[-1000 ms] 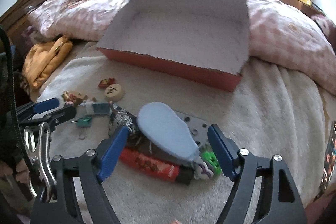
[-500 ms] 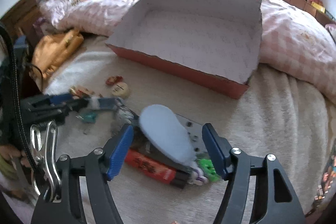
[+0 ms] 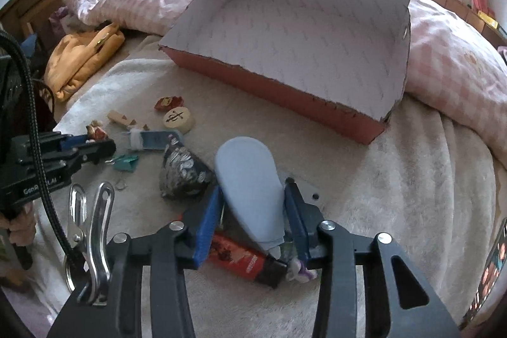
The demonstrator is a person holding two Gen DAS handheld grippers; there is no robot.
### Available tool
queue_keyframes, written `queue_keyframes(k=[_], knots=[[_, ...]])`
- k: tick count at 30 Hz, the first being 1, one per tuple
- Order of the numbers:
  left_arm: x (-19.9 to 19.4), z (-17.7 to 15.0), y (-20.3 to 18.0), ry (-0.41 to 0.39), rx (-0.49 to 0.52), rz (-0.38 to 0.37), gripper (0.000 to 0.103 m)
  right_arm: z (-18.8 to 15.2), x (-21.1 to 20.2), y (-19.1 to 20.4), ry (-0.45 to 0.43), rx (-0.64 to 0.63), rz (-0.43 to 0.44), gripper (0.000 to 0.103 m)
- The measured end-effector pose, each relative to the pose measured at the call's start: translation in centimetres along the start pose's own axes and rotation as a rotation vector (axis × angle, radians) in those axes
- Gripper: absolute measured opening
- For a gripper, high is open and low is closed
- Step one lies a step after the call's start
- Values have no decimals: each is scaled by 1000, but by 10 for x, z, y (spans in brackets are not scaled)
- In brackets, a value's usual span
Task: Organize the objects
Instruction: 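Close the left gripper on the figurine while the right grips the blue tape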
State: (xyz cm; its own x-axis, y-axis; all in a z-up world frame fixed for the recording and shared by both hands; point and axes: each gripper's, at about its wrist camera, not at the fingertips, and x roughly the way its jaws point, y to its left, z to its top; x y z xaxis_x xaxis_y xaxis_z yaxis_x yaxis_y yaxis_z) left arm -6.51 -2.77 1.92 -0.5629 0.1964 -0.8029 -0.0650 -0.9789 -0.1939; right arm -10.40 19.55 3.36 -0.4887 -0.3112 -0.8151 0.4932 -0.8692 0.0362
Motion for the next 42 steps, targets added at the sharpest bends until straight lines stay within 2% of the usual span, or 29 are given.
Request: queue_keyframes(k=[2, 6, 9, 17, 21, 23, 29, 36, 42], knots=[[-2, -3, -2, 11, 5, -26, 20, -5, -7, 5, 1, -5, 11, 42], [-2, -7, -6, 6, 34, -16, 20, -12, -11, 14, 19, -28, -12, 42], [-1, -8, -7, 0, 40, -1, 21, -13, -5, 10, 41, 3, 11, 42], [2, -5, -6, -13, 36, -7, 28, -14, -2, 8, 16, 59, 41, 42], [2, -5, -6, -16, 40, -5, 27, -16, -4, 9, 3, 79, 45, 41], [1, -6, -5, -16, 44, -1, 21, -19, -6, 10, -10, 82, 42, 41], [-5, -7, 1, -23, 20, -20, 20, -23, -22, 14, -75, 85, 42, 40], [-15, -9, -2, -42, 27, -34, 20, -31, -23, 11, -66, 130, 65, 40], [-24, -6, -9, -66, 51, -2, 20, -33, -26, 14, -72, 142, 73, 40]])
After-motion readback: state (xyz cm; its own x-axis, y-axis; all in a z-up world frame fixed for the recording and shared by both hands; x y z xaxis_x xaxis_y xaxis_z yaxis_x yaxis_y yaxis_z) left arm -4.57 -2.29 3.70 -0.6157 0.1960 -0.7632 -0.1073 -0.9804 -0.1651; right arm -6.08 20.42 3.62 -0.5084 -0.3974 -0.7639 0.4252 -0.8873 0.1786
